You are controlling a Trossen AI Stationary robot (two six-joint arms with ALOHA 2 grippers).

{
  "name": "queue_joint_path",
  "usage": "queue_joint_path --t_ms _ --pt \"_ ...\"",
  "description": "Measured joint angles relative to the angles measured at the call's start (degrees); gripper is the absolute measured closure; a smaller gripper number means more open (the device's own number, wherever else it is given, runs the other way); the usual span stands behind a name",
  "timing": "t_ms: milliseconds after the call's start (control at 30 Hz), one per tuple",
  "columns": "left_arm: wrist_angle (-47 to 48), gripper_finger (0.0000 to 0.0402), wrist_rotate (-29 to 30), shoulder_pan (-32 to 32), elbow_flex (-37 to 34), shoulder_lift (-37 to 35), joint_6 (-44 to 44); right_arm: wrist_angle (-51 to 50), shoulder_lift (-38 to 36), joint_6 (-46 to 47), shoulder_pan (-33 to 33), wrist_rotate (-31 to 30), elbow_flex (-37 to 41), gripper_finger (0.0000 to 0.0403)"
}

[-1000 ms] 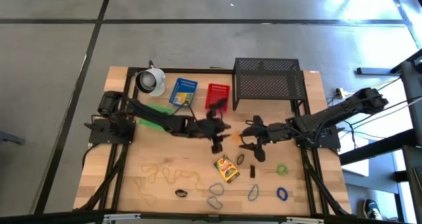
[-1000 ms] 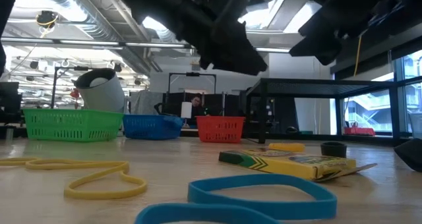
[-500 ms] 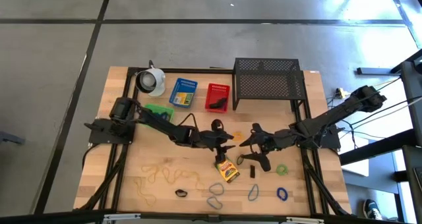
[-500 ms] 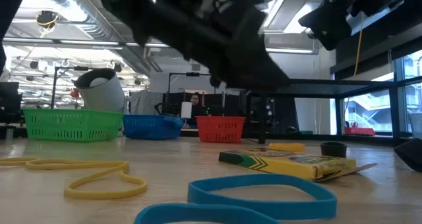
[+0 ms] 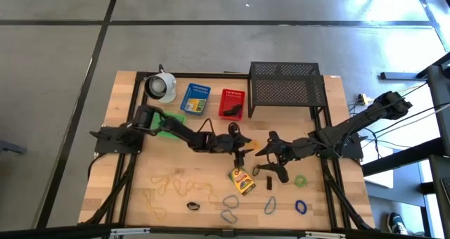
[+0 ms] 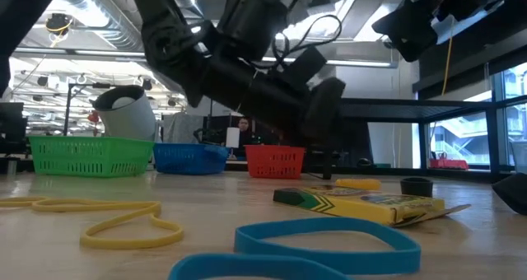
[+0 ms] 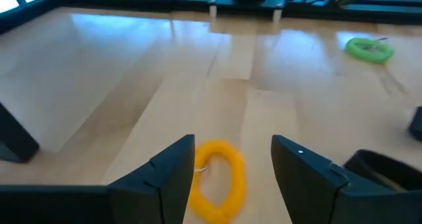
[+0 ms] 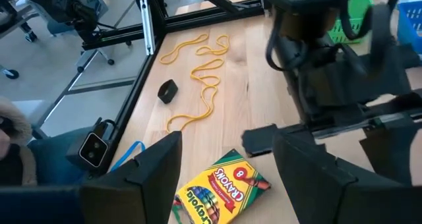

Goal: Pick & Place Office Desk Supplies
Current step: Put the yellow spring keychain into the green bin

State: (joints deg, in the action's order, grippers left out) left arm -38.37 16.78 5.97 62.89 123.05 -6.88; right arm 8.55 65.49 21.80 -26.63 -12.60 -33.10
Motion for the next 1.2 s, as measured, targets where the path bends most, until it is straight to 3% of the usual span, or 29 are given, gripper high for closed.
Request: queue_joint_path --t_ms 433,867,1000,1200 --pt "0.7 0.0208 -1.9 -0.9 0.2 3.6 0.2 0.0 0.0 -1.7 0.0 0.0 0.0 0.0162" --pt "4.4 0.0214 -2.9 -1.0 5.1 7.9 -0.5 -0.4 0.0 -2.1 0.0 -1.9 0.0 0.0162" --pt "5.3 0.0242 -3.0 -1.0 5.0 7.8 -0.4 -0.5 0.0 -2.1 0.0 -1.9 0.0 0.0162" --pt "5.5 0.0326 -3.7 -1.0 5.0 7.8 0.6 -0.6 0.0 -2.7 0.0 -1.9 0.0 0.0162"
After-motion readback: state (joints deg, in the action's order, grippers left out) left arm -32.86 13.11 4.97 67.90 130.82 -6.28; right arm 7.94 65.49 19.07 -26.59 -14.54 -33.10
